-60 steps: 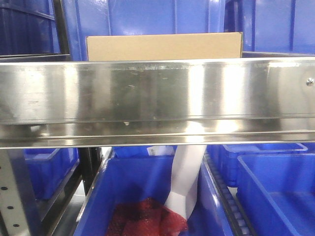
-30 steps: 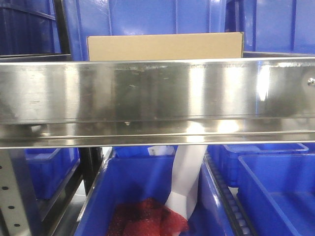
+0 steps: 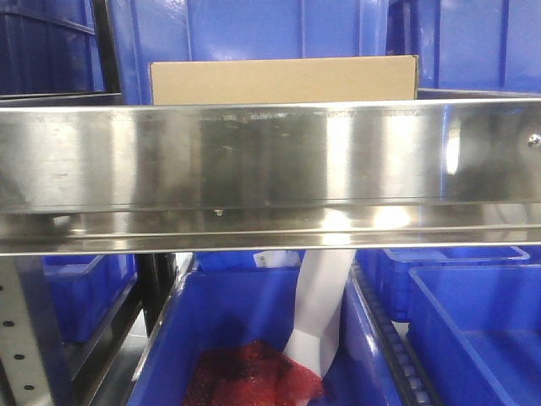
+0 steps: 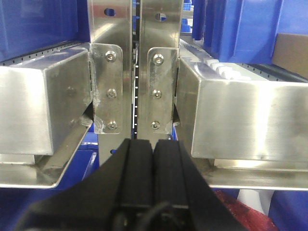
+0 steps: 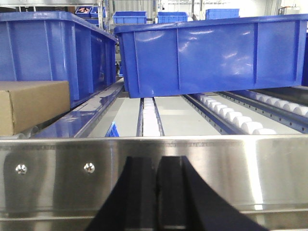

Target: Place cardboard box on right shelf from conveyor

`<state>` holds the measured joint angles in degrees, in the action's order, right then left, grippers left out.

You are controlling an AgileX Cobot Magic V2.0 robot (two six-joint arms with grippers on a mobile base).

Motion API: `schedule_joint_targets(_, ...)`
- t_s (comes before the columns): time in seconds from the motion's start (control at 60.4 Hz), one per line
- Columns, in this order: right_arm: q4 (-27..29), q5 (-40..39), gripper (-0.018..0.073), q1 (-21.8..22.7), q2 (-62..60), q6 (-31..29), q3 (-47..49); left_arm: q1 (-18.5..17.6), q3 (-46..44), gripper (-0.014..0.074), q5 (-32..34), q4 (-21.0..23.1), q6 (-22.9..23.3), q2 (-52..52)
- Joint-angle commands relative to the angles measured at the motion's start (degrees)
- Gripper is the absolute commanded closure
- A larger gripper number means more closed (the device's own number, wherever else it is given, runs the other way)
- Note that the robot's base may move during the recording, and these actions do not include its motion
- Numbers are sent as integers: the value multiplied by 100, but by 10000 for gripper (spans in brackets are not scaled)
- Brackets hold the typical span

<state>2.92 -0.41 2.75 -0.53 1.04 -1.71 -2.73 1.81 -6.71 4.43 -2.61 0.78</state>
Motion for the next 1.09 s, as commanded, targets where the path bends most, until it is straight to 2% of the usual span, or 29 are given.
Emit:
schedule_joint_targets(0.0,7,-355,503,41,-110,-33,28,-11,49,713,494,34,-2,76)
schedule_joint_targets(1.076,7,-314,503,41,-110,-33,28,-11,49,713,494,34,-2,76)
